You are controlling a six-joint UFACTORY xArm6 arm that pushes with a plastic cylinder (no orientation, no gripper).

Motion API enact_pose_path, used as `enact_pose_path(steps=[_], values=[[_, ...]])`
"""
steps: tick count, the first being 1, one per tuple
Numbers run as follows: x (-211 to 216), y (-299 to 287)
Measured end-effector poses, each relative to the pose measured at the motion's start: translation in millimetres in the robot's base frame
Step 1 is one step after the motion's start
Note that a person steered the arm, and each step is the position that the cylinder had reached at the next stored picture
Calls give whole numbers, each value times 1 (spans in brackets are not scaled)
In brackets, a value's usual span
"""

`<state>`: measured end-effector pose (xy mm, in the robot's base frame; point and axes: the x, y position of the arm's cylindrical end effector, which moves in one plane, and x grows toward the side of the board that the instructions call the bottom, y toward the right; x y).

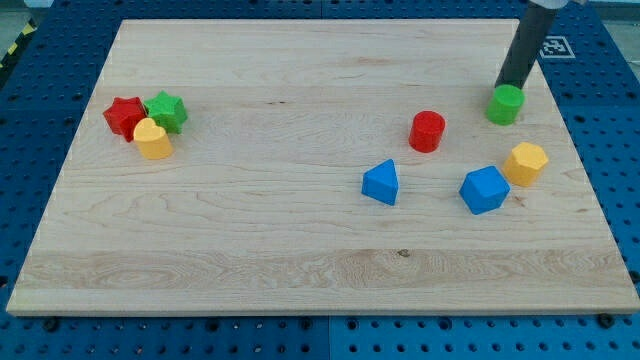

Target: Place your arm to the left of the red star

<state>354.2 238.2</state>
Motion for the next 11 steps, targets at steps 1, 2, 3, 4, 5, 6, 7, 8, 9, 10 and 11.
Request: enact_pose_path(steps=[1,2,3,4,5,6,7,8,9,10,11], values=[[17,0],[-5,-13],[-30,-85],[-30,-204],[-30,-333],[-30,-445],[-24,-541],[-22,-543],[-18,-543],[-7,-543],[43,-543]])
